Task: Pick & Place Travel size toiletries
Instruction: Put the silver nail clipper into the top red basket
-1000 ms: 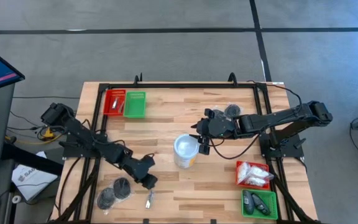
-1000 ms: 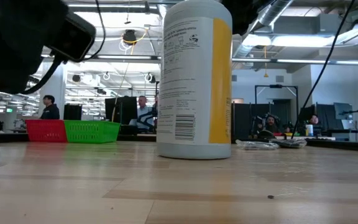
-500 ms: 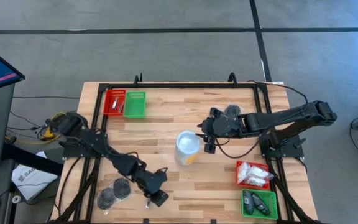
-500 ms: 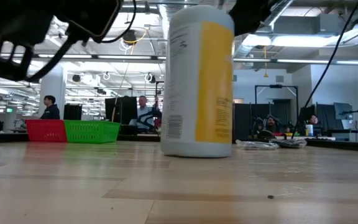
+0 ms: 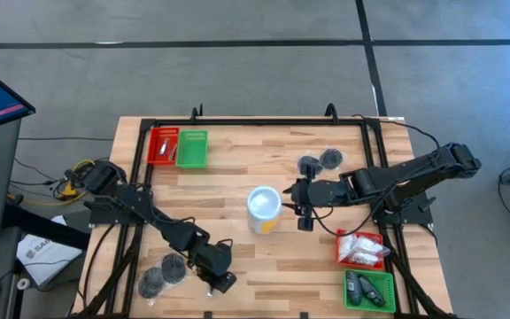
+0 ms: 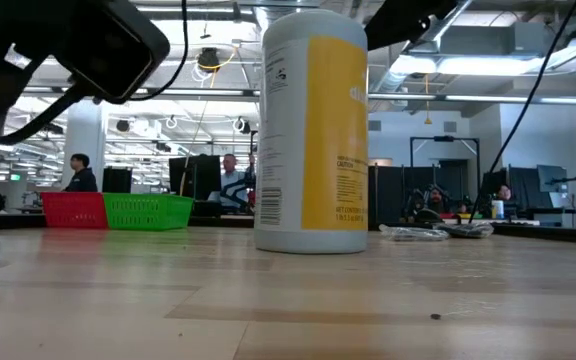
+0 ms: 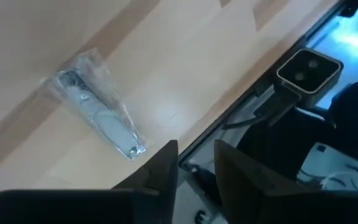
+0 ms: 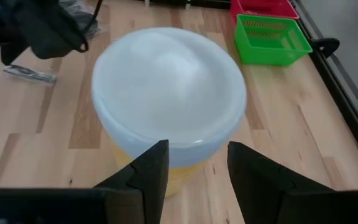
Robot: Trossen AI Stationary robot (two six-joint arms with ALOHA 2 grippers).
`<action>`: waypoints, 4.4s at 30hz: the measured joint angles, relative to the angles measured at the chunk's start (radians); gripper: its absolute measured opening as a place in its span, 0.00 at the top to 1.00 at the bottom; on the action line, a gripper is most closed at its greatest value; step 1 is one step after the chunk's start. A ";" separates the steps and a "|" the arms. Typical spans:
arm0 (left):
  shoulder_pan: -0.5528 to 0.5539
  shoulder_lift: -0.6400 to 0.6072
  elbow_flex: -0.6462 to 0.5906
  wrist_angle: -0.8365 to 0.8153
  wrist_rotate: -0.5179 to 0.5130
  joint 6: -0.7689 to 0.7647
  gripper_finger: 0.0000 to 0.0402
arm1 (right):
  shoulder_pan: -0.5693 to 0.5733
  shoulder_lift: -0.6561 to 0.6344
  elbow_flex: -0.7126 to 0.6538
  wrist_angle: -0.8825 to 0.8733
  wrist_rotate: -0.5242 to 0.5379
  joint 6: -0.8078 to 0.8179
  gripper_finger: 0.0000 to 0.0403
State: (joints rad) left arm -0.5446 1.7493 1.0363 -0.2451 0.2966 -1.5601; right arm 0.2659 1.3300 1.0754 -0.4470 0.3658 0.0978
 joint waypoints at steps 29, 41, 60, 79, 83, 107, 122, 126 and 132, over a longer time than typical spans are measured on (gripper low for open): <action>-0.006 0.058 -0.034 -0.081 0.008 -0.149 0.57 | 0.009 -0.003 0.004 -0.104 0.091 0.061 0.62; -0.010 0.138 -0.029 -0.023 0.033 -0.195 0.57 | 0.009 -0.003 0.004 -0.118 0.092 0.069 0.62; -0.017 0.175 -0.027 -0.062 0.035 -0.130 0.91 | 0.009 -0.003 0.004 -0.123 0.092 0.071 0.62; -0.006 -0.058 -0.042 -0.366 -0.304 -0.091 0.91 | 0.009 -0.003 0.004 -0.124 0.091 0.069 0.62; 0.011 -0.152 -0.040 -0.504 -0.389 -0.082 0.91 | 0.009 -0.004 0.004 -0.120 0.091 0.069 0.62; 0.379 -0.505 -0.037 -0.943 -0.625 0.243 0.91 | 0.009 -0.004 0.004 -0.111 0.091 0.079 0.62; 0.692 -0.612 -0.036 -1.061 -0.698 0.444 0.91 | 0.009 -0.004 0.004 -0.097 0.091 0.079 0.62; 0.810 -0.612 -0.036 -1.062 -0.698 0.543 0.91 | 0.009 -0.004 0.004 -0.096 0.091 0.079 0.62; 0.966 -0.612 -0.036 -1.059 -0.698 0.667 0.91 | 0.009 -0.004 0.004 -0.096 0.091 0.079 0.62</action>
State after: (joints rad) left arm 0.4211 1.1370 1.0004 -1.3043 -0.4011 -0.8934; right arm 0.2745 1.3262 1.0794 -0.5434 0.4568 0.1768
